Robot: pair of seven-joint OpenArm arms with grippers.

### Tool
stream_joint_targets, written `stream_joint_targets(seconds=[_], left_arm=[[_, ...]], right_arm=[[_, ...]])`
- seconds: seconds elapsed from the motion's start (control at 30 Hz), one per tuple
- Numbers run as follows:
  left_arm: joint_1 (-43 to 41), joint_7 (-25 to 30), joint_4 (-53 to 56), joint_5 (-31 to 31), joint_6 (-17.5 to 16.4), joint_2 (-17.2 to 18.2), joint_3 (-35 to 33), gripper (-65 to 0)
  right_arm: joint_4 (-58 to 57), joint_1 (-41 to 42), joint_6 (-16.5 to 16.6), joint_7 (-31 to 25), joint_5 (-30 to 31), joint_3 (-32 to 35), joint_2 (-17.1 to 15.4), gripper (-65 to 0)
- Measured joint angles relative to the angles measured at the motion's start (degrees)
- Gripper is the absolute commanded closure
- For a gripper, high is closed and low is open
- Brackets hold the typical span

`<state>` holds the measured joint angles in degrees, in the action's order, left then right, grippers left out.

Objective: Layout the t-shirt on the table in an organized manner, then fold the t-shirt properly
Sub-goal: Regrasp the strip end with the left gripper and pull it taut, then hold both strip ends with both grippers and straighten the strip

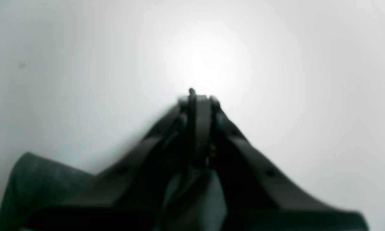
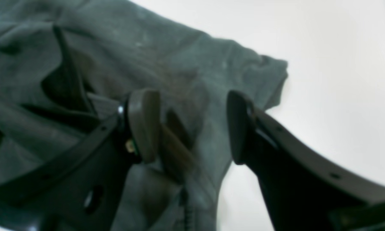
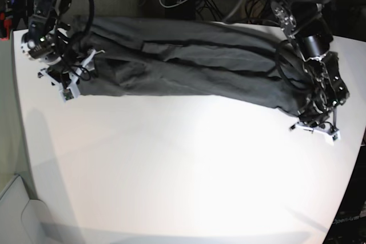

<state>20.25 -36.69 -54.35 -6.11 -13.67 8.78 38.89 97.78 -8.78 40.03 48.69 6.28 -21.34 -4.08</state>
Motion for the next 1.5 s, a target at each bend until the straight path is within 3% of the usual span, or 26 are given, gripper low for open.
stream_joint_targets(seconds=[0.4,0.53,0.7,0.97,1.33,1.5], left_arm=[[-5.7,-14.9,-25.1,-0.2,-0.3,-2.1,0.4,-0.2],[-8.7,-21.9,-36.7,-0.2,-0.7,-4.6,4.7,-0.3],[-13.3,-26.5,-45.8,-0.1,-0.9,-4.8,7.4,-0.3],[-20.6,-26.5,-47.7,0.0,-1.0,-4.7,7.5,-0.3],[-22.3,-26.1,-41.1,0.3,-1.0,-4.1,7.3,-0.4],[-22.4,-22.6,-38.4,0.3,-1.0,-3.4,7.3,-0.4]], right_arm=[[-0.1,0.2,0.0,0.0,0.0,0.0,0.3,-34.0],[-0.7,1.4,0.0,-0.3,0.2,-0.1,0.3,-34.0],[-0.8,1.1,0.0,0.0,0.0,-0.1,0.3,-34.0],[-0.9,0.9,0.0,-0.2,0.1,0.0,1.3,-34.0],[-0.9,0.6,0.0,0.0,0.1,0.0,1.5,-34.0],[-0.9,0.6,0.0,0.0,0.1,0.0,1.4,-34.0]])
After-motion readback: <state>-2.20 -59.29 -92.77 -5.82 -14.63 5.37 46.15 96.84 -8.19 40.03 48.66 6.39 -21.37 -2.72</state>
